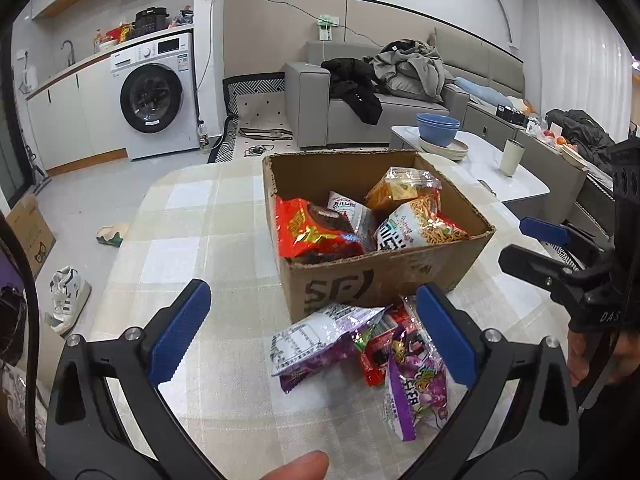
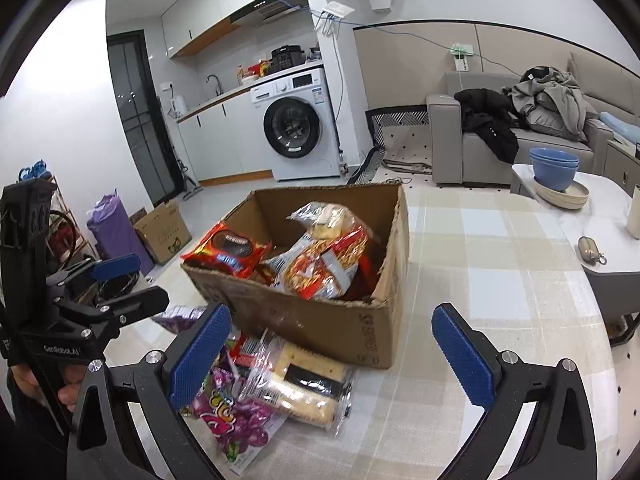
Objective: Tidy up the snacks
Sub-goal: 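Open both grippers and withdraw them from the box, then lower the right gripper to the cracker pack beside the box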
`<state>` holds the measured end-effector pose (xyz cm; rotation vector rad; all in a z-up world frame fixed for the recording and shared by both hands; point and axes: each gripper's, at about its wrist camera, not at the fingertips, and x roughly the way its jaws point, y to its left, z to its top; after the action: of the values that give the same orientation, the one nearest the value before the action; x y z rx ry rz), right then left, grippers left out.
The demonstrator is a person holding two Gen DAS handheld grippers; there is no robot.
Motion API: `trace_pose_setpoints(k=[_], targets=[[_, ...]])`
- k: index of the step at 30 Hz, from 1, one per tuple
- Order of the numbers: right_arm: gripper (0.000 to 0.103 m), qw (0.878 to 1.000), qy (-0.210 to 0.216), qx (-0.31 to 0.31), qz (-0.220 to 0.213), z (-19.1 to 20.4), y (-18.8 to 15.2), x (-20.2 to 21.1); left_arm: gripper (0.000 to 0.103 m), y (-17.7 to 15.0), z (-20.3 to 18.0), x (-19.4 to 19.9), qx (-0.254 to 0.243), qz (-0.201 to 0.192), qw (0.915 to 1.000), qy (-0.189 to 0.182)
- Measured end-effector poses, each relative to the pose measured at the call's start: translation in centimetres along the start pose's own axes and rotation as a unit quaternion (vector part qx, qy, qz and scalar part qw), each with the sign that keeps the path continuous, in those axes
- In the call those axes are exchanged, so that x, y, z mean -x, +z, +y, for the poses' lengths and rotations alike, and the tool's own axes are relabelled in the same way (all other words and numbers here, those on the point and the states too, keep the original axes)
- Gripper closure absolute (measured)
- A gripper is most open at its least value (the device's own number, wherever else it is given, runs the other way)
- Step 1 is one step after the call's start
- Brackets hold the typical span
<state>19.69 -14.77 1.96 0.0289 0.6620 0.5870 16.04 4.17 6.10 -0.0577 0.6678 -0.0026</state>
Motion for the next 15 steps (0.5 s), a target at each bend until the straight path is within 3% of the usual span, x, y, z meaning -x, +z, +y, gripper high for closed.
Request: trace_pose_setpoints(k=[15], targets=[[0.001,0.998,0.002,-0.017,0.058,0.0,-0.9,-1.5,0.001,-1.2,0.6,0.2,0.003,0.018,0.9998,0.008]])
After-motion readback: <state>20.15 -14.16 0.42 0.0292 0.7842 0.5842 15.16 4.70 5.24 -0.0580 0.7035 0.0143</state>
